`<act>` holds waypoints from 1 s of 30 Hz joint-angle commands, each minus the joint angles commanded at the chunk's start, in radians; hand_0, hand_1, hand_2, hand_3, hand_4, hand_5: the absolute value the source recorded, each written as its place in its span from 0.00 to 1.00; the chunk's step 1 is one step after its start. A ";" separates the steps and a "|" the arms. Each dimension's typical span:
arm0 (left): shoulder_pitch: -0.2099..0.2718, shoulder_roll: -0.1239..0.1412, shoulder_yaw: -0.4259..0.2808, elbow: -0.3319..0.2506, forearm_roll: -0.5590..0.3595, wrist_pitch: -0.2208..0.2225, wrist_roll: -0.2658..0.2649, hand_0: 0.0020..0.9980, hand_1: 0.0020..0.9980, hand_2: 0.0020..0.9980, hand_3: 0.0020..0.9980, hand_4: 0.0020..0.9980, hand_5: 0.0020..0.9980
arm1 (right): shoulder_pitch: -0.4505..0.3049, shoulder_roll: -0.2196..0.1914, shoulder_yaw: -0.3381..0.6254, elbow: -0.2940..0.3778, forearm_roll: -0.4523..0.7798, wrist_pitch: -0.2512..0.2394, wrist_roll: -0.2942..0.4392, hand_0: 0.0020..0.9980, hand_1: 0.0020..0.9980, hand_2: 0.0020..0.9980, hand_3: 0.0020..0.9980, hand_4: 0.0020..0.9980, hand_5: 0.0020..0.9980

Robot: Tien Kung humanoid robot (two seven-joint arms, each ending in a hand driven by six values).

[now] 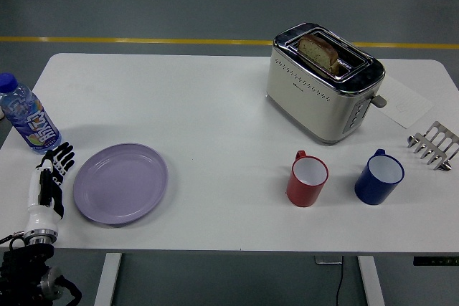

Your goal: Push plate across desktop

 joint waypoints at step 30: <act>-0.075 -0.062 0.078 0.072 -0.058 0.030 0.000 0.81 0.81 0.79 0.71 0.45 1.00 | 0.006 0.002 -0.010 0.001 -0.006 0.005 -0.008 0.66 0.66 0.72 0.62 0.42 0.28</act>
